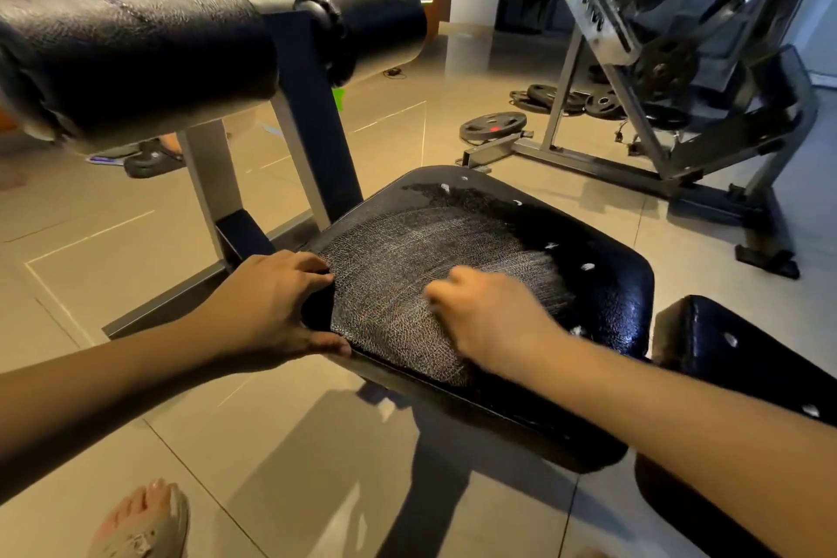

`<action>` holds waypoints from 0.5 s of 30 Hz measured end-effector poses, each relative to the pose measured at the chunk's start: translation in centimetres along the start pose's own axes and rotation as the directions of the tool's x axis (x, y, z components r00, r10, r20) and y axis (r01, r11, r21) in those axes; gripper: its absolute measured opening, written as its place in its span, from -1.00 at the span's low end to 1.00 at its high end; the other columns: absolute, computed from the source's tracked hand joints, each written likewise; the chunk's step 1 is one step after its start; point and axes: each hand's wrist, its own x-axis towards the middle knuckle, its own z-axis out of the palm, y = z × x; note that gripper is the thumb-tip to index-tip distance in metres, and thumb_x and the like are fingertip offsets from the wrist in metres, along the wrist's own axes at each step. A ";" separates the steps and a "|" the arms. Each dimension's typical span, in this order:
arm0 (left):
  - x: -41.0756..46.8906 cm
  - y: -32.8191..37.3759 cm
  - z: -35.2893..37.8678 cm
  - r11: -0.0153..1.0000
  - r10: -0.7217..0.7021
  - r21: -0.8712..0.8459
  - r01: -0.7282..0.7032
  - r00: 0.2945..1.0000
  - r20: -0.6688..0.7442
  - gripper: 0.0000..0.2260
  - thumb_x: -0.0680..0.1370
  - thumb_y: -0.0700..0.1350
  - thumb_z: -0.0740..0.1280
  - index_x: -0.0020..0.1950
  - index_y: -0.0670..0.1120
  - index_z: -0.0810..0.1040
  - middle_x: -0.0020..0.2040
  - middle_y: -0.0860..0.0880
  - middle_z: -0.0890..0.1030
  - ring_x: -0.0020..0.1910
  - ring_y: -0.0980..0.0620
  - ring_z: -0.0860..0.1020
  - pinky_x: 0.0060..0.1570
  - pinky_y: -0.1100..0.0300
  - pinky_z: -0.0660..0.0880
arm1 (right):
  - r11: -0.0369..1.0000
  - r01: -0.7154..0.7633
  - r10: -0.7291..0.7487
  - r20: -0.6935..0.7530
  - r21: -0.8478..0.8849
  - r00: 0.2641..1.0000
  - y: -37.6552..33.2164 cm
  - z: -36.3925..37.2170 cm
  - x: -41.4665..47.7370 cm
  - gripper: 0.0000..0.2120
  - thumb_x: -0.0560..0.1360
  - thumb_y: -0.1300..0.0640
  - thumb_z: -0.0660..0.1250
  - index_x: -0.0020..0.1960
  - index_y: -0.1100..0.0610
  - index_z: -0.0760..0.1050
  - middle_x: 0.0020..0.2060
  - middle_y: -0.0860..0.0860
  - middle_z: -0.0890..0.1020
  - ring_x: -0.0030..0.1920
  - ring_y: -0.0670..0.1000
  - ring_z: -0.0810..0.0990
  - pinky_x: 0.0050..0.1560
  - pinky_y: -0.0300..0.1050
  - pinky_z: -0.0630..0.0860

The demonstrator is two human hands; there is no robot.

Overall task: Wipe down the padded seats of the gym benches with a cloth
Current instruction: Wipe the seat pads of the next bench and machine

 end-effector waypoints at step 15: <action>-0.3 1.1 0.4 0.996 -0.085 -0.037 0.087 0.995 0.047 -0.11 0.38 0.47 0.30 0.60 0.03 0.27 0.59 0.05 0.29 0.54 0.04 0.26 0.46 0.14 0.27 | 0.976 0.189 -0.183 -0.068 0.107 0.981 -4.0 0.3 0.0 -0.86 0.58 0.13 0.37 0.12 0.09 0.56 -0.16 0.06 0.56 -0.30 0.11 0.53 -0.34 -0.06 0.44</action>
